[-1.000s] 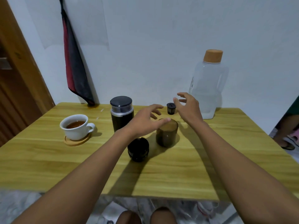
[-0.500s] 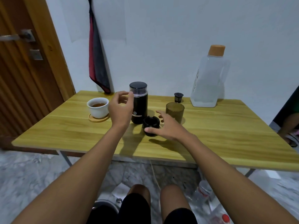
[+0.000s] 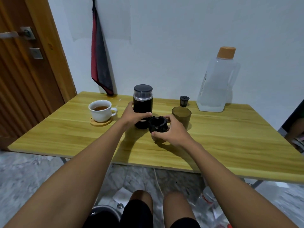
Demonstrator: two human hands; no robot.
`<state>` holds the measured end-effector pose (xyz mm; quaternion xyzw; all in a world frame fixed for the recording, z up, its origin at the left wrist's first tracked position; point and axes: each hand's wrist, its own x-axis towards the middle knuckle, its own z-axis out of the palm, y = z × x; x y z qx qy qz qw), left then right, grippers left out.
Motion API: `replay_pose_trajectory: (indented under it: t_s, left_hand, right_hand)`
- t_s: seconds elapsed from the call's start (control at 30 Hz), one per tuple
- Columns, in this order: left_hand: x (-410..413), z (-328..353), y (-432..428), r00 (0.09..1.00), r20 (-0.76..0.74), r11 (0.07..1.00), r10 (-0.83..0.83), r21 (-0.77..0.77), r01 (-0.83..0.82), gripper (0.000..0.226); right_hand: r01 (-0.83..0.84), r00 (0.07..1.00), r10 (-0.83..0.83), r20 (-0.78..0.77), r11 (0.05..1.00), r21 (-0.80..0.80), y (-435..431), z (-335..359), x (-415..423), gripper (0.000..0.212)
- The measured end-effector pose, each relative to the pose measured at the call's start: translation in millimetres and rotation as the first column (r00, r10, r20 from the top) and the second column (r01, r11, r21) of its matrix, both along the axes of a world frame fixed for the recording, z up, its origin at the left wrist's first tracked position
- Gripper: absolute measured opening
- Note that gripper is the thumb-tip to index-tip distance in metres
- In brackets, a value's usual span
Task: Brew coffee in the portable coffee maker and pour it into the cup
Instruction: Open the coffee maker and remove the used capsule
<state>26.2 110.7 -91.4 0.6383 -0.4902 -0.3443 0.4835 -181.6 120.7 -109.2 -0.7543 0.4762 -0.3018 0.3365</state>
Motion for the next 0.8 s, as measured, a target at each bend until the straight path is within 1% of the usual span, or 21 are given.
replay_pose_trajectory:
  t_s: [0.1,0.2,0.23,0.33,0.4,0.47,0.57,0.73,0.8]
  left_hand:
    - [-1.7,-0.9,-7.9,0.999,-0.034,0.999,0.03,-0.034,-0.031,0.076]
    - [-2.2,1.0,-8.1,0.998,-0.029,0.994,0.048,-0.095,-0.051,0.065]
    - [-2.7,3.9,-7.3,0.997,-0.055,0.991,0.048,-0.123,-0.054,0.062]
    - [-6.1,23.9,-5.6,0.963,-0.269,0.971,0.017,-0.224,-0.08,0.055]
    - [-8.7,42.0,-3.8,0.936,-0.352,0.959,0.023,-0.255,-0.119,0.048]
    - [-11.3,58.2,-1.1,0.941,-0.337,0.96,0.019,-0.256,-0.111,0.044]
    - [-16.0,72.4,5.4,0.963,-0.269,0.972,-0.009,-0.229,-0.055,0.043]
    - [-21.7,82.2,12.8,0.968,-0.247,0.979,-0.042,-0.205,-0.01,0.05]
    - [-20.8,84.5,15.3,0.965,-0.254,0.982,-0.061,-0.19,0.012,0.052]
  right_hand:
    - [-0.042,0.998,0.042,0.037,0.999,0.007,1.9,1.3,-1.1,0.081]
    - [-0.067,0.997,0.067,0.038,0.998,-0.003,4.9,-0.1,-5.1,0.085]
    - [-0.067,0.997,0.067,0.035,0.998,-0.006,6.3,-1.5,-7.6,0.083]
    - [-0.068,0.997,0.068,0.041,0.998,-0.015,10.6,-5.3,-14.5,0.077]
    - [-0.069,0.996,0.07,0.058,0.997,-0.016,9.8,-7.3,-16.0,0.078]
    - [-0.056,0.995,0.058,0.086,0.998,-0.024,7.5,-6.2,-14.6,0.08]
    - [-0.011,0.982,0.015,0.186,1.0,-0.023,5.2,1.8,-6.7,0.075]
    - [0.043,0.939,-0.022,0.344,0.998,-0.052,3.9,19.3,3.8,0.07]
    - [0.049,0.911,-0.032,0.412,0.998,-0.032,0.9,23.8,3.9,0.074]
